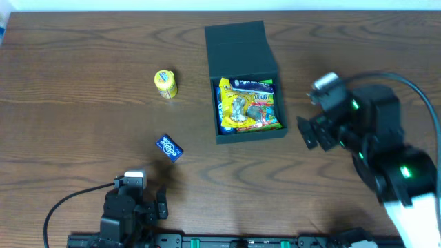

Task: Pack container
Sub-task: 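Withdraw the right gripper out of the box to the right, then move the left gripper forward to the yellow Mentos tin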

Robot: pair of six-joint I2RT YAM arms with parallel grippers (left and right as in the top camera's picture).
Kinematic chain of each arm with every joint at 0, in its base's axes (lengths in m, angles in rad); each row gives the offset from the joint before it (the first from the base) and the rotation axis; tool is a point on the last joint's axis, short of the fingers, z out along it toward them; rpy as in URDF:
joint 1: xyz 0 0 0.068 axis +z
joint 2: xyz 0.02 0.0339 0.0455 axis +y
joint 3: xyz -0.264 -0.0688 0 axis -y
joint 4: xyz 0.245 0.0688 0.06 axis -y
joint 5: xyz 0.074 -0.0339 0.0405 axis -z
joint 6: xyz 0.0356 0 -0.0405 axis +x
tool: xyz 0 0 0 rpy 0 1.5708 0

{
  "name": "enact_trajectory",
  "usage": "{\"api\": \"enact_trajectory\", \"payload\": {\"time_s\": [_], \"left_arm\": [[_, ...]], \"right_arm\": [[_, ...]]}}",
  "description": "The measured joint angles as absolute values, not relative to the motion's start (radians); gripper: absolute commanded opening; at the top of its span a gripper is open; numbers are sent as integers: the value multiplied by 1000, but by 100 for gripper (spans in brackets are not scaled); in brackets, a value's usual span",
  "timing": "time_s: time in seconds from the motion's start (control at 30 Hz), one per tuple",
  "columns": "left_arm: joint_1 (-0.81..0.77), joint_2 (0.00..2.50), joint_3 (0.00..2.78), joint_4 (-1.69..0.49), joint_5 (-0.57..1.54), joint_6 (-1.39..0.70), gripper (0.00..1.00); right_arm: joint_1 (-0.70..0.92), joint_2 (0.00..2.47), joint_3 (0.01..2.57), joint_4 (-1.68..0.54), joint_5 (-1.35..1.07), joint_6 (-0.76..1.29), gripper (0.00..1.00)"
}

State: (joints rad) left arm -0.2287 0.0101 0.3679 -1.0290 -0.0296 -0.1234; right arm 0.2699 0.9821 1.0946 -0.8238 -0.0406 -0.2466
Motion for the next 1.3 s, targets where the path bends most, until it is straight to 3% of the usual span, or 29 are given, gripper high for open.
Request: {"api": "enact_trajectory", "payload": {"time_s": [0.2, 0.5, 1.13, 1.3], "left_arm": [[-229, 10, 368, -1029, -30, -123, 95], [-229, 10, 368, -1029, -29, -123, 95], [-229, 10, 368, -1026, -35, -123, 95], [-229, 10, 365, -937, -59, -131, 95]], "right_arm": [[252, 807, 1028, -920, 13, -129, 99], [252, 780, 969, -983, 26, -10, 99], [252, 761, 969, -989, 26, 12, 99], [252, 761, 969, -990, 27, 12, 99]]}}
